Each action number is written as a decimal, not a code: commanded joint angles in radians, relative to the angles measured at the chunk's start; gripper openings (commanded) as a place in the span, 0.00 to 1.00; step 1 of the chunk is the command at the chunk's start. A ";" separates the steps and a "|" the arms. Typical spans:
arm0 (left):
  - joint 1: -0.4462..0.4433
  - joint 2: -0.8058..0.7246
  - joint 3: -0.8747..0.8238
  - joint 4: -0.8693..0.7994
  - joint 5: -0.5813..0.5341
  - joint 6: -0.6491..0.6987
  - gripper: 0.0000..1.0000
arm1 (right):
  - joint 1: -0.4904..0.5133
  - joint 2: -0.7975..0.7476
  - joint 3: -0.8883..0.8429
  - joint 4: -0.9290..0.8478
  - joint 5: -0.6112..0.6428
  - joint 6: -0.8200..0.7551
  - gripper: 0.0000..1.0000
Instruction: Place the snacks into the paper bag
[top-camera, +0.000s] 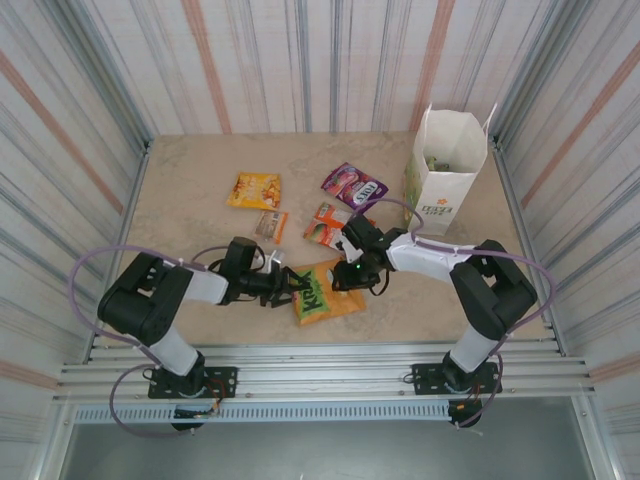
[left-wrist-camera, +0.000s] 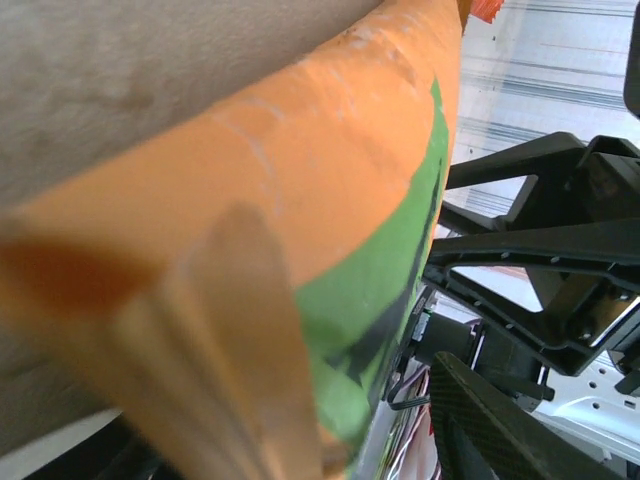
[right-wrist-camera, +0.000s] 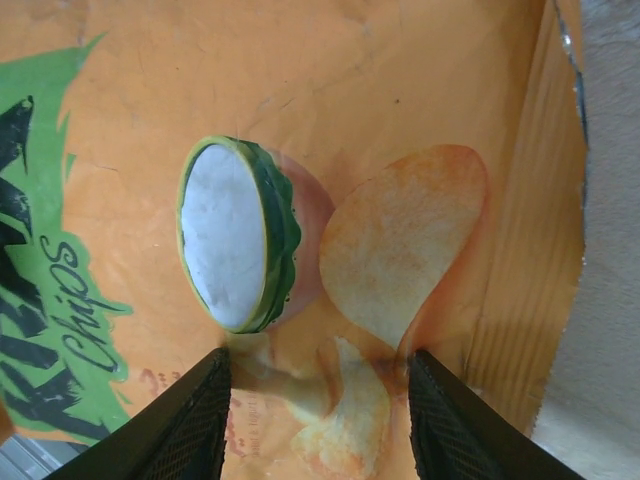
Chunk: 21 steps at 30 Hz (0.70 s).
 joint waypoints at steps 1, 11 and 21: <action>-0.033 0.046 -0.024 0.123 -0.010 -0.067 0.56 | 0.010 0.006 -0.016 0.029 -0.026 0.029 0.48; -0.045 -0.034 0.007 0.027 -0.056 -0.029 0.36 | 0.001 -0.058 -0.044 0.037 -0.015 0.037 0.49; -0.045 -0.261 0.148 -0.356 -0.121 0.230 0.29 | -0.066 -0.313 -0.076 0.063 0.015 -0.004 0.52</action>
